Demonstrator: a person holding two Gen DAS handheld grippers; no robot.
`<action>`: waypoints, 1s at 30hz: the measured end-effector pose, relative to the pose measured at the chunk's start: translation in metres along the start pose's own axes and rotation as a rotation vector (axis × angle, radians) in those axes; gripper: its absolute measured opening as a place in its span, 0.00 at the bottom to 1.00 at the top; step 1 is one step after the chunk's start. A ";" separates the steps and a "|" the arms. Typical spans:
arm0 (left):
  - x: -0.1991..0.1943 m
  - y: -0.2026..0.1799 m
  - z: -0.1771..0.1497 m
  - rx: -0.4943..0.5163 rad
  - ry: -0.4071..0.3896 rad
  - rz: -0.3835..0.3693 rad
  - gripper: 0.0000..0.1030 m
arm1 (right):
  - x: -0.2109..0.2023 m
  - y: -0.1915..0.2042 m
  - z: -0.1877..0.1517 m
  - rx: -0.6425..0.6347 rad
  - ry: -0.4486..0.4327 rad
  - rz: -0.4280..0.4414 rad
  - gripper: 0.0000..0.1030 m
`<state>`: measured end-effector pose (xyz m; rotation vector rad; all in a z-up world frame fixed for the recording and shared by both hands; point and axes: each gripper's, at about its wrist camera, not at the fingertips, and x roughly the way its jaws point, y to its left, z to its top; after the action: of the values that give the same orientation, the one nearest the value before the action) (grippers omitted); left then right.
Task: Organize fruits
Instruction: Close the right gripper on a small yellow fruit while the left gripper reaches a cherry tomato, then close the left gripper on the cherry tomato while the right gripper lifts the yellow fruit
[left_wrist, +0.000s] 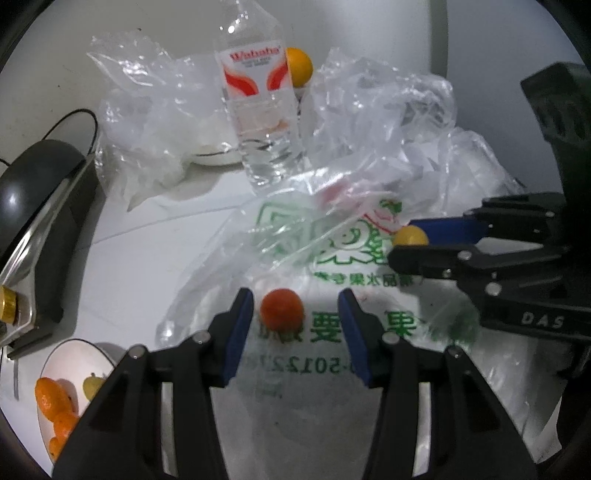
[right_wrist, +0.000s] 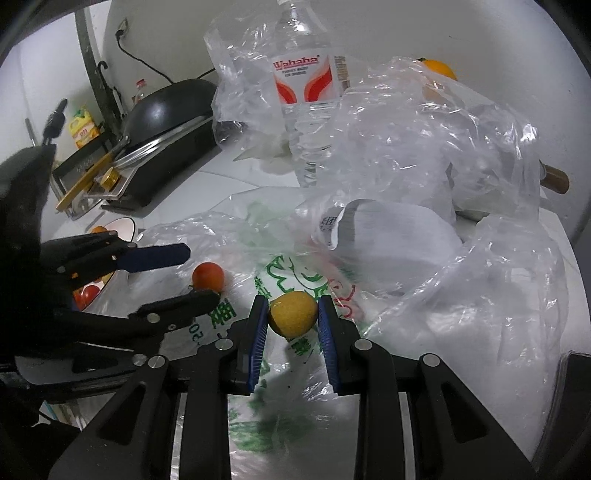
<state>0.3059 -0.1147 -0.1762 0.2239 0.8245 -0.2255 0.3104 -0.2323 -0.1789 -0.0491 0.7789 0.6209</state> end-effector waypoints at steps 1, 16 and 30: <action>0.003 0.000 0.000 0.002 0.005 0.001 0.47 | 0.001 -0.001 0.000 0.001 0.001 0.002 0.28; 0.025 0.012 -0.003 -0.017 0.037 -0.028 0.30 | 0.003 -0.001 0.002 0.000 0.001 -0.004 0.28; -0.014 0.006 -0.005 -0.013 -0.021 -0.042 0.29 | -0.011 0.016 0.003 -0.022 -0.015 -0.025 0.28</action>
<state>0.2946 -0.1057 -0.1687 0.1918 0.8101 -0.2612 0.2975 -0.2240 -0.1663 -0.0745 0.7561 0.6061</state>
